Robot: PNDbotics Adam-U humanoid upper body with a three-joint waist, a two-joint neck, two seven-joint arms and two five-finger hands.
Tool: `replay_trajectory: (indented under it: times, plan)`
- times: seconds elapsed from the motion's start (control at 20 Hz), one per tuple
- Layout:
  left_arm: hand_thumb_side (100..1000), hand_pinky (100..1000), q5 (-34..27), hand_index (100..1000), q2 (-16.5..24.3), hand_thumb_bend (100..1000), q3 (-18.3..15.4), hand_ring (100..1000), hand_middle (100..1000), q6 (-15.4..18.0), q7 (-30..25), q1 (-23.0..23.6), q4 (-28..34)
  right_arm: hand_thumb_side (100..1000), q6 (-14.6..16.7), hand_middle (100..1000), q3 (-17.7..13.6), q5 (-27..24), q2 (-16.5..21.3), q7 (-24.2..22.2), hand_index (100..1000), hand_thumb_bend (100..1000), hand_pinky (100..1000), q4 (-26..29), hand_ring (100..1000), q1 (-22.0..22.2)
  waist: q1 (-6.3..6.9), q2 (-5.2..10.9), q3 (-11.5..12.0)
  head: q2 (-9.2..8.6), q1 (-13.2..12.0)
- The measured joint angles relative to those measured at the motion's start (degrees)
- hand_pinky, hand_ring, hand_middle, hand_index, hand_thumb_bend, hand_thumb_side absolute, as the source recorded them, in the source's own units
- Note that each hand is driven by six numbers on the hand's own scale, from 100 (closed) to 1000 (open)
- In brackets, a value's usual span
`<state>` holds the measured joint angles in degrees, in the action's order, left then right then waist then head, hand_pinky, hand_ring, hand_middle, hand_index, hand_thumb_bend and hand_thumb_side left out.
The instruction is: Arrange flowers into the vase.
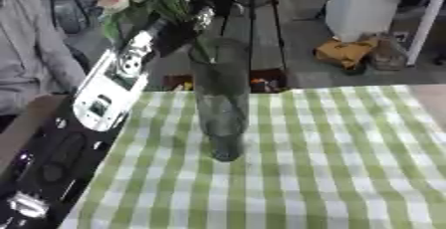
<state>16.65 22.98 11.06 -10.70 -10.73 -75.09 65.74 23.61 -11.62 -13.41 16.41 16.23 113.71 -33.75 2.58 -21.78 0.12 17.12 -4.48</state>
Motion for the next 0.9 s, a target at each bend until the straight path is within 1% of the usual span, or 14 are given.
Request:
replay_trajectory:
  times: [0.4, 0.55, 0.75, 0.8, 0.9]
  plan:
    - [785, 734, 2.4, 1000, 0.3, 100, 0.4, 1000, 1000, -0.9, -7.0, 0.0, -0.3, 835, -0.1, 720, 0.0, 0.0, 0.0, 0.3, 787, 100, 654, 0.0, 744, 0.0, 0.10, 0.77, 0.0, 0.45, 0.0]
    - [780, 744, 3.7, 1000, 0.3, 100, 0.7, 1000, 1000, -1.1, -9.5, 0.0, -0.4, 832, 0.0, 720, 0.0, 0.0, 0.0, 0.4, 787, 100, 654, 0.0, 744, 0.0, 0.12, 0.92, -0.1, 0.45, 0.0]
    - [810, 748, 4.9, 1000, 0.3, 154, 0.8, 1000, 1000, -1.4, -12.3, 0.2, -0.7, 829, 0.0, 720, 0.0, 0.0, -0.1, 0.5, 787, 100, 653, 0.0, 744, 0.0, 0.21, 0.98, -0.1, 0.45, 0.0]
    - [830, 752, 5.0, 1000, 0.3, 184, 0.8, 1000, 1000, -1.5, -12.7, 0.3, -0.7, 827, 0.0, 720, 0.0, 0.0, -0.1, 0.5, 786, 100, 653, 0.0, 744, 0.0, 0.30, 0.98, -0.1, 0.45, 0.0]
    - [828, 758, 5.1, 1000, 0.5, 226, 0.7, 1000, 1000, -1.6, -13.4, 0.3, -0.7, 823, -0.1, 720, 0.0, 0.0, -0.1, 0.6, 786, 100, 652, 0.0, 744, 0.2, 0.52, 1.01, -0.1, 0.45, 0.0]
